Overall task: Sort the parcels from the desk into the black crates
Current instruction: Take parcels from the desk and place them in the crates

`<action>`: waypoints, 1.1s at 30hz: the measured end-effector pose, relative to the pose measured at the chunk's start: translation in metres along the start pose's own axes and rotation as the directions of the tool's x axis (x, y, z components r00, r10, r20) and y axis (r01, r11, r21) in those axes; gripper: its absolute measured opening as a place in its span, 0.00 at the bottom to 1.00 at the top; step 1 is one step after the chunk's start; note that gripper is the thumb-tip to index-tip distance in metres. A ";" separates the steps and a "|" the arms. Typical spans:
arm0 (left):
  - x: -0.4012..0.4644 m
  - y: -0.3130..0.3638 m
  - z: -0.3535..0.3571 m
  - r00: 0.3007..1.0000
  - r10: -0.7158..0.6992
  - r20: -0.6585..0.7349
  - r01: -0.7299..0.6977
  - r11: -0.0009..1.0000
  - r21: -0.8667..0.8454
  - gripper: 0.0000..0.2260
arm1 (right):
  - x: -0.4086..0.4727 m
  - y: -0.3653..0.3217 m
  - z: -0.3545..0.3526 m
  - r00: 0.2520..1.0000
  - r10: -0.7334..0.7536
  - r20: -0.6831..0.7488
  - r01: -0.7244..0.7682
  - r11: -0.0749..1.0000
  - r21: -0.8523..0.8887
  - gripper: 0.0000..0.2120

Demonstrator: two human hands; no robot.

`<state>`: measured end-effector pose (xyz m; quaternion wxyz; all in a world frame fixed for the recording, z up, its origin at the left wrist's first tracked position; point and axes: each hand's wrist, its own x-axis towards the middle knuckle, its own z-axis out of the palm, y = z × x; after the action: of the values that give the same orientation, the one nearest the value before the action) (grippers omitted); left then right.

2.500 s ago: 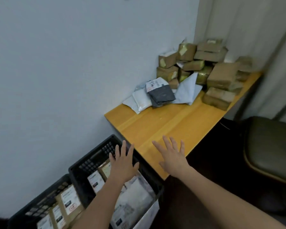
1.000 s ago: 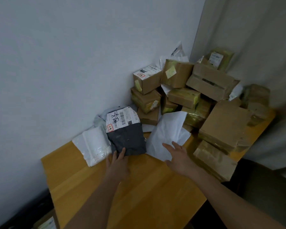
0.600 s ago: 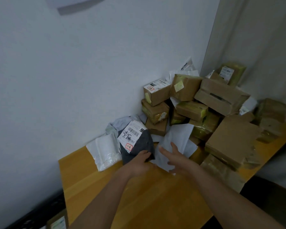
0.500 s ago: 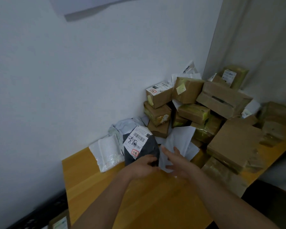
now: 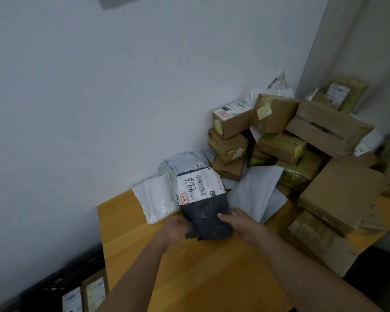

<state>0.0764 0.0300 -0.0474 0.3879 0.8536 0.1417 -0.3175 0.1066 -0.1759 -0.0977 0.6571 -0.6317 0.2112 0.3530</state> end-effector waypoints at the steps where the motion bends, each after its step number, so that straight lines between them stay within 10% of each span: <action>1: 0.002 -0.006 0.001 0.999 -0.029 -0.018 0.027 0.994 -0.107 0.05 | 0.004 0.003 0.002 1.000 -0.012 0.011 0.012 1.000 -0.021 0.34; 10: 0.001 -0.013 0.026 0.981 -0.172 0.094 0.195 0.873 -0.447 0.25 | 0.032 0.024 0.019 0.972 -0.018 -0.233 -0.026 0.982 -0.185 0.56; 19: 0.008 -0.008 0.030 0.977 -0.214 -0.008 0.177 0.828 -0.531 0.21 | 0.029 0.006 0.013 0.983 -0.149 -0.105 0.092 0.905 -0.416 0.08; 28: 0.007 0.023 0.013 0.977 -0.162 -0.138 0.028 0.741 -0.671 0.41 | -0.012 -0.064 -0.040 0.965 -0.257 0.054 0.241 0.781 -0.576 0.12; 33: 0.003 0.052 0.003 0.990 0.010 -0.142 -0.106 0.719 -0.687 0.29 | -0.046 -0.109 -0.064 0.935 -0.322 0.146 0.319 0.590 -0.742 0.15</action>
<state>0.1029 -0.0069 -0.0212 0.6782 0.6695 0.2480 -0.1738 0.1663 -0.2425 0.0027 0.3861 -0.8750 -0.0707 0.2833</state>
